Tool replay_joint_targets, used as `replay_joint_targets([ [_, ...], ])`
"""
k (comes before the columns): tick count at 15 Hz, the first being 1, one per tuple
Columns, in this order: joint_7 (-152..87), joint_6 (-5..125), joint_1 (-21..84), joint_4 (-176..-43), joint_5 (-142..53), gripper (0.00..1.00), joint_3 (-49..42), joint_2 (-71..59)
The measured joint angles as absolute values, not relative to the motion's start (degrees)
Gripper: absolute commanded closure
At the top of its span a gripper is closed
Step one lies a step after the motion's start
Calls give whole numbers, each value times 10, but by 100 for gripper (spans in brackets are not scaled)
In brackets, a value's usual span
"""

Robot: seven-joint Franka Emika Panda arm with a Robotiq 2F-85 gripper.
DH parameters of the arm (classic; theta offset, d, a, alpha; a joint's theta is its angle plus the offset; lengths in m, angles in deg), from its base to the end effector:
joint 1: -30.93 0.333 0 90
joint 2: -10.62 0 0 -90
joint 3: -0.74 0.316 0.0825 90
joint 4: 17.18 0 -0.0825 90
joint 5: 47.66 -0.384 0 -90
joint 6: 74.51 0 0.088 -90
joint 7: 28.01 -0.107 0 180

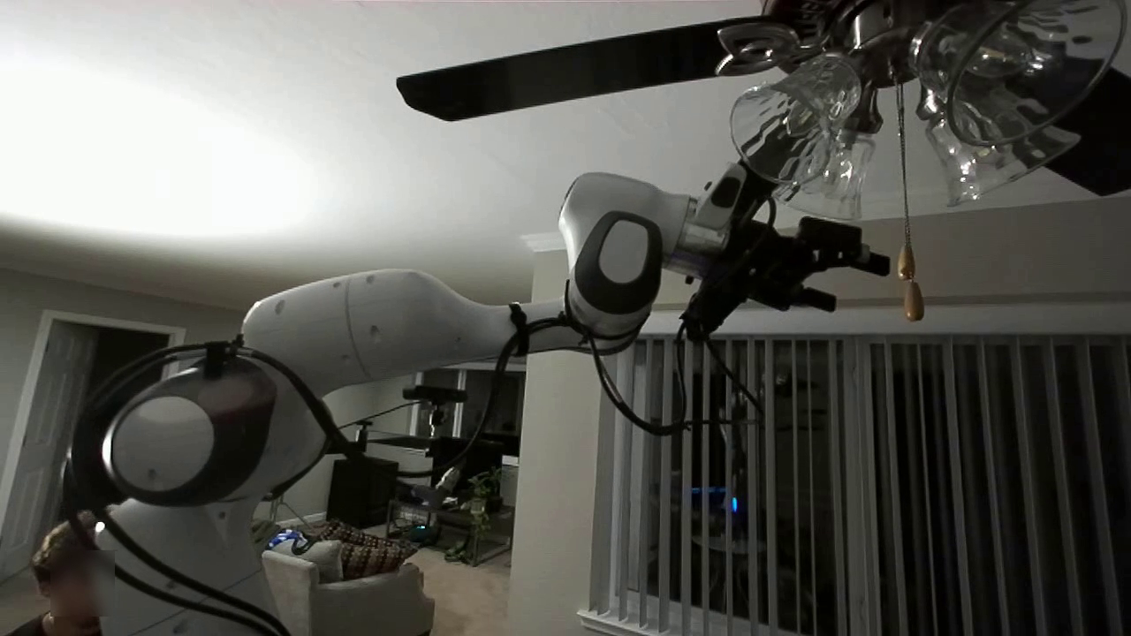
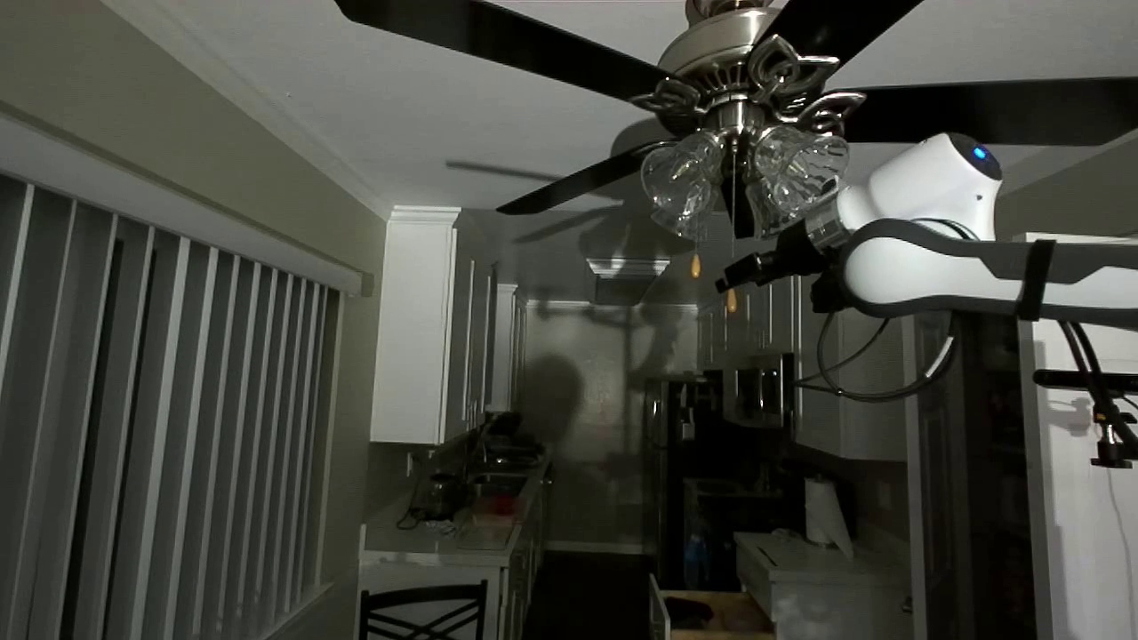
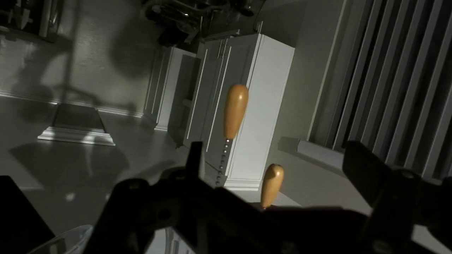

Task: Turn on the lights on the fan

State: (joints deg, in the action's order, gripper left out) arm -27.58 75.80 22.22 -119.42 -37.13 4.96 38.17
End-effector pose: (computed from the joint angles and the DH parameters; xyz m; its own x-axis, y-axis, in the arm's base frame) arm 0.4023 -0.0116 0.8897 0.2699 0.1758 0.9467 -0.1304 -0.9675 0.2168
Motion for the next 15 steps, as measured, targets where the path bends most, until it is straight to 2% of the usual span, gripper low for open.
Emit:
replay_joint_targets([
  [8, -301, 756, 214, -1160, -344, 0, 50, 332],
  [9, -304, 756, 214, -1159, -340, 23, 50, 328],
  [11, -307, 756, 214, -1154, -337, 33, 49, 324],
  [15, -308, 753, 214, -1142, -337, 61, 48, 320],
])
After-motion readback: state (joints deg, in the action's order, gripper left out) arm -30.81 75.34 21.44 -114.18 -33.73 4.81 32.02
